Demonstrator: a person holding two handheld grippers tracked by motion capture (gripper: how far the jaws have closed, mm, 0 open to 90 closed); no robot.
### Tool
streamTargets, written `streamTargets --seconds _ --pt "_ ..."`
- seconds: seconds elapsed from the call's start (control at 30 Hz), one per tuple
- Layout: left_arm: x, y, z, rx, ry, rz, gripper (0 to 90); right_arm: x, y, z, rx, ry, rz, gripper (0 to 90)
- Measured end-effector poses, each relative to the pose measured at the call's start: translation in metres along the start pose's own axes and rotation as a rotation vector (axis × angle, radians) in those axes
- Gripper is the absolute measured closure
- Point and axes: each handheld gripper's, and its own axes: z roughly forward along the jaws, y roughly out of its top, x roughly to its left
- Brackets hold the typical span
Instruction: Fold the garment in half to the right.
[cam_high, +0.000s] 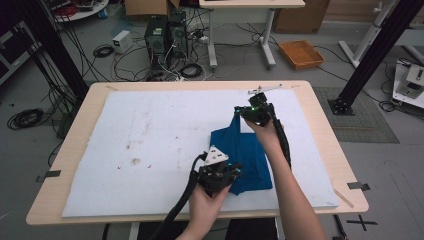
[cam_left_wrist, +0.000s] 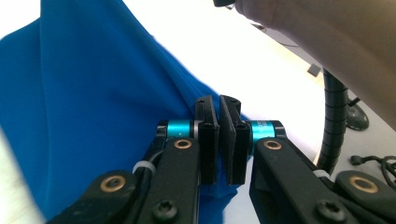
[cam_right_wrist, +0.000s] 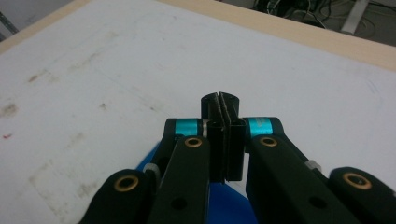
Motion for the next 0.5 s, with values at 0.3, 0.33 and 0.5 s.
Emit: streamTargets --seconds 0.3,0.33,0.5 --pt "-0.009 -0.001 0.047 0.035 -0.053 -0.053 85.8 -0.033 -0.02 -0.007 0.074 -0.075 -0.005 90.0" --pt "-0.01 -0.001 0.051 0.038 -0.056 -0.054 85.8 -0.036 -0.021 -0.007 0.082 -0.091 -0.009 90.0" --pt "-0.015 -0.001 0.068 0.042 -0.065 -0.054 85.6 -0.045 -0.027 -0.003 0.144 -0.162 -0.038 90.0"
